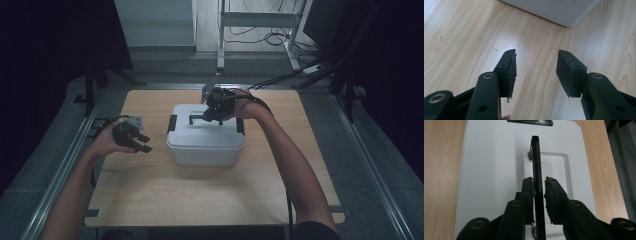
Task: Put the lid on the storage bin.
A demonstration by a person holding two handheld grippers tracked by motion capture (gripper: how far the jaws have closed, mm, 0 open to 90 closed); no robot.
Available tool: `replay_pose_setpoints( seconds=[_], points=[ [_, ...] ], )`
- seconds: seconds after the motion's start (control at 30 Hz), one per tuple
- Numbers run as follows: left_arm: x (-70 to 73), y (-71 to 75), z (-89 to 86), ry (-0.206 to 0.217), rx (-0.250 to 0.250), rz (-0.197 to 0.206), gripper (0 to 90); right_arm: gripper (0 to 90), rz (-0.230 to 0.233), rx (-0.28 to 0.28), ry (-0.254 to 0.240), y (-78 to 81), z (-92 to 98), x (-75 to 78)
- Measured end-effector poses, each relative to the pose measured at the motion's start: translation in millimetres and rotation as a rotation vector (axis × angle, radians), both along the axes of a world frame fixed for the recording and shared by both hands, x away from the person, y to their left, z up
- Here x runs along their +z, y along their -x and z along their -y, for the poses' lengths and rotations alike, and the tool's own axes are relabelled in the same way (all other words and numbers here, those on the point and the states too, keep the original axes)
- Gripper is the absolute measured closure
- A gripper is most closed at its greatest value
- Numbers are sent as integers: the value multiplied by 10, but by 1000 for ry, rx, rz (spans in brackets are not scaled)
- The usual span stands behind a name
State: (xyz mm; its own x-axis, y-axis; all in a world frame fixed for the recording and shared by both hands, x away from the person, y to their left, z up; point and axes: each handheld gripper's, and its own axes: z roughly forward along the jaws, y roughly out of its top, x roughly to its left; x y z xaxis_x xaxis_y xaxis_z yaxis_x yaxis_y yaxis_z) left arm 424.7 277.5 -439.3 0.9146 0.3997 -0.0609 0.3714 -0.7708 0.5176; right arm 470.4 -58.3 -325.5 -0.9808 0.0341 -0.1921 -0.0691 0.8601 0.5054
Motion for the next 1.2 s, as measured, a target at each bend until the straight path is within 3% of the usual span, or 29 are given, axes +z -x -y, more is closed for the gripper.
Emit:
replay_pose_setpoints(
  seconds=[0.17,0.2,0.47,0.9,1.2],
  points=[
    [-4,0,1,5,1,2,507,683,0,-14,-28,18,38,27],
    [0,3,9,16,3,5,507,664,-1,-37,-64,41,78,54],
    [51,-10,39,21,-1,13,507,606,-10,-78,-141,113,284,87],
    [75,7,103,9,2,9,506,589,-28,-120,-147,218,603,91],
    [36,72,42,30,26,9,506,571,-28,-180,-171,361,929,27]
  ],
)
